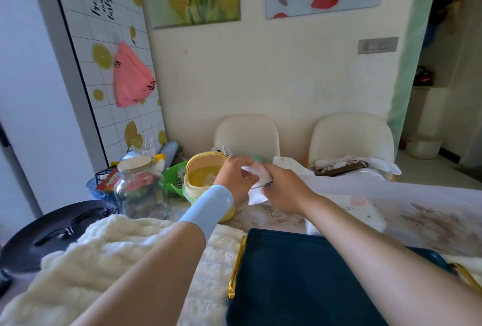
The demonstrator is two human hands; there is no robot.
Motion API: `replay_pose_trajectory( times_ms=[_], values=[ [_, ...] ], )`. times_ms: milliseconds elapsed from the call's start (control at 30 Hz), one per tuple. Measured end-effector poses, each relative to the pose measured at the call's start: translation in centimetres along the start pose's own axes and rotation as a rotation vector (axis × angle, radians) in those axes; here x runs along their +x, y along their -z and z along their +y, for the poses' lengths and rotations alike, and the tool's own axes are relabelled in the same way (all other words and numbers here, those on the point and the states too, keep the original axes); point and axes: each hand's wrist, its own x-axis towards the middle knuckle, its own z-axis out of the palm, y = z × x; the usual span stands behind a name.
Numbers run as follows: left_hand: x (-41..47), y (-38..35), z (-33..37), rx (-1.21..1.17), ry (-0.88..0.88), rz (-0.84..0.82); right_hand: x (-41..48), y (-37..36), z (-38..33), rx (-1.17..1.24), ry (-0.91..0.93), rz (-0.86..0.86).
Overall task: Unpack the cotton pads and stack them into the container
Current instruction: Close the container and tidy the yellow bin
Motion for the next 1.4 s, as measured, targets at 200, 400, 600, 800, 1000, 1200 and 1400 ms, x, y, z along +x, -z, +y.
replay_pose_trajectory(
  times_ms=[200, 400, 600, 800, 1000, 1200, 1400],
  values=[
    [-0.6, 4.1, -0.2, 0.303, -0.072, 0.083, 1.1, 0.3, -3.7, 0.067, 0.101, 0.096],
    [-0.3, 8.4, -2.0, 0.137, 0.025, 0.301, 3.2, -0.4, -6.7, -0.070, 0.281, 0.331],
    [-1.1, 9.9, -5.0, 0.331, 0.026, 0.165, 6.5, -4.0, -6.9, -0.214, 0.377, 0.389],
    [-1.6, 8.5, -7.4, 0.511, -0.095, 0.022, 7.8, -7.8, -5.9, -0.175, 0.327, 0.247],
    [0.2, 8.3, -8.0, 0.757, -0.006, -0.002, 8.3, -8.7, -4.8, -0.224, 0.263, 0.011],
    [1.0, 7.8, -7.9, 0.733, 0.080, -0.164, 7.7, -8.5, -5.0, -0.359, 0.325, -0.059],
    [0.2, 7.6, -7.9, 0.727, 0.001, -0.069, 7.8, -8.6, -5.5, -0.632, 0.326, -0.138]
  ],
)
